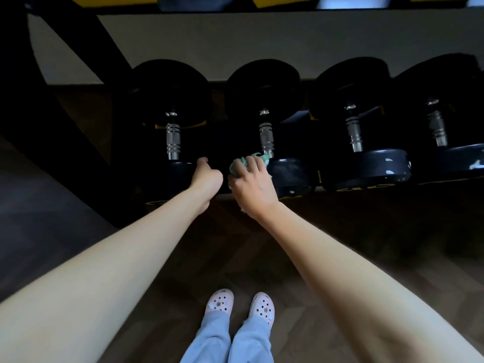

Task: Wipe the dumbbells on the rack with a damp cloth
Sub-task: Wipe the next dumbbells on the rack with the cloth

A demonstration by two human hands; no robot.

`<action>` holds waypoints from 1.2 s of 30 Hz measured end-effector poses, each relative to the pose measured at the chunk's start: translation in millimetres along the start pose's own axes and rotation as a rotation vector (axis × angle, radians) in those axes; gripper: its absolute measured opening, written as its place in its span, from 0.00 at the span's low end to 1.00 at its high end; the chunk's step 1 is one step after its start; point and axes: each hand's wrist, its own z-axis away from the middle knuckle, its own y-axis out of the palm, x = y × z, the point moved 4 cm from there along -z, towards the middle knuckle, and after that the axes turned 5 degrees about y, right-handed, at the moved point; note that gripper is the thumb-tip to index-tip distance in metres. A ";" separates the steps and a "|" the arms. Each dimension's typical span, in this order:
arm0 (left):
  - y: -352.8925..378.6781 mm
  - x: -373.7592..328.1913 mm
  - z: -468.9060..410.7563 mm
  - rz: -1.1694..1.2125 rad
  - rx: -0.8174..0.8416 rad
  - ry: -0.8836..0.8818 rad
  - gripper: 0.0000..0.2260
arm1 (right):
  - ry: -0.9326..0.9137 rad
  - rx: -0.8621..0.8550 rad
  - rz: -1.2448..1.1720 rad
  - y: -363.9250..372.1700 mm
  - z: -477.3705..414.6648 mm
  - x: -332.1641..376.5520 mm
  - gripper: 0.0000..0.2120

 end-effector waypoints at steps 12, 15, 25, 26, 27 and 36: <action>35.0 -8.3 19.6 -0.025 0.078 0.016 0.23 | -0.078 -0.198 -0.382 16.5 68.7 -63.4 0.29; 39.4 -7.6 18.6 -0.094 0.035 0.024 0.23 | 0.216 -0.034 -0.735 29.8 90.8 -97.2 0.27; 48.9 -12.4 20.7 -0.260 -0.051 0.060 0.25 | 0.802 0.448 -1.163 78.8 105.0 -94.0 0.16; 47.7 -12.0 19.7 -0.268 -0.050 0.062 0.26 | 0.794 0.469 -1.236 77.5 101.2 -79.3 0.14; 46.3 -12.5 19.5 -0.268 -0.046 0.067 0.26 | 0.823 0.477 -1.360 76.2 97.4 -64.5 0.13; 31.0 -27.9 36.8 0.009 0.007 -0.061 0.11 | 0.988 0.517 -2.527 27.4 135.7 -73.8 0.17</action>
